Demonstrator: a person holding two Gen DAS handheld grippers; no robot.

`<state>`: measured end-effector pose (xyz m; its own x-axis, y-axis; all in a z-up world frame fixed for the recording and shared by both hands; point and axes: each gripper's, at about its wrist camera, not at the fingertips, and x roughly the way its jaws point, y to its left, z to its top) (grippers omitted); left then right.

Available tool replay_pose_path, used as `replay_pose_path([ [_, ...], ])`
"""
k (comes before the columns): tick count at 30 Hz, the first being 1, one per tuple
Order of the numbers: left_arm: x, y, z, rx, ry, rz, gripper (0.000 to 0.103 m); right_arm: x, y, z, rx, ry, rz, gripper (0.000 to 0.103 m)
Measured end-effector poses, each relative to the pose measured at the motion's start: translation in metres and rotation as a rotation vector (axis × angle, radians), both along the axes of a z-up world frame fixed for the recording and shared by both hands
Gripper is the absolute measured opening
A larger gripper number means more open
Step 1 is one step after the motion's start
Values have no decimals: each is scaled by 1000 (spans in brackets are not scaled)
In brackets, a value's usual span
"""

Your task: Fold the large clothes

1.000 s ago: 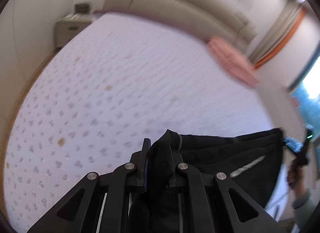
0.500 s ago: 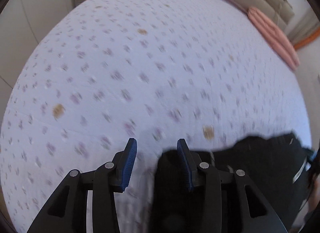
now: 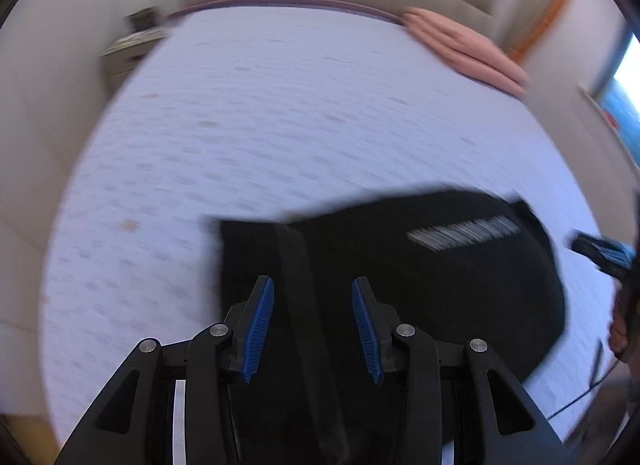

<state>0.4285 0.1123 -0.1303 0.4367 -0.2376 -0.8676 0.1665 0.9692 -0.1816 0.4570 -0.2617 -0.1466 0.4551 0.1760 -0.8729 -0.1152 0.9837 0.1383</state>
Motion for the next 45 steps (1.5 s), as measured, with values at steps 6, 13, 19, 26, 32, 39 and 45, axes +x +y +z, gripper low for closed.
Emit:
replay_pose_path([
  [6,-45,-90,-45,-78,104,-125,42,-38,75,-20,17,55,123,48],
  [13,-34,-95,-108,-57,186,-78,42,-34,94,-109,-33,197,122,48],
  [19,-39,-97,-87,-66,182,-60,42,-32,94,-96,-13,217,115,48],
  [26,-5,-79,-42,-182,72,15,43,15,93,-25,20,4,100,48],
  [32,43,-78,-94,-127,181,95,41,68,97,-104,0,177,43,46],
  [39,32,-81,-88,-86,129,27,41,60,87,-105,22,151,57,46],
  [45,-22,-53,-47,-114,39,54,42,1,39,-49,101,48,30,50],
])
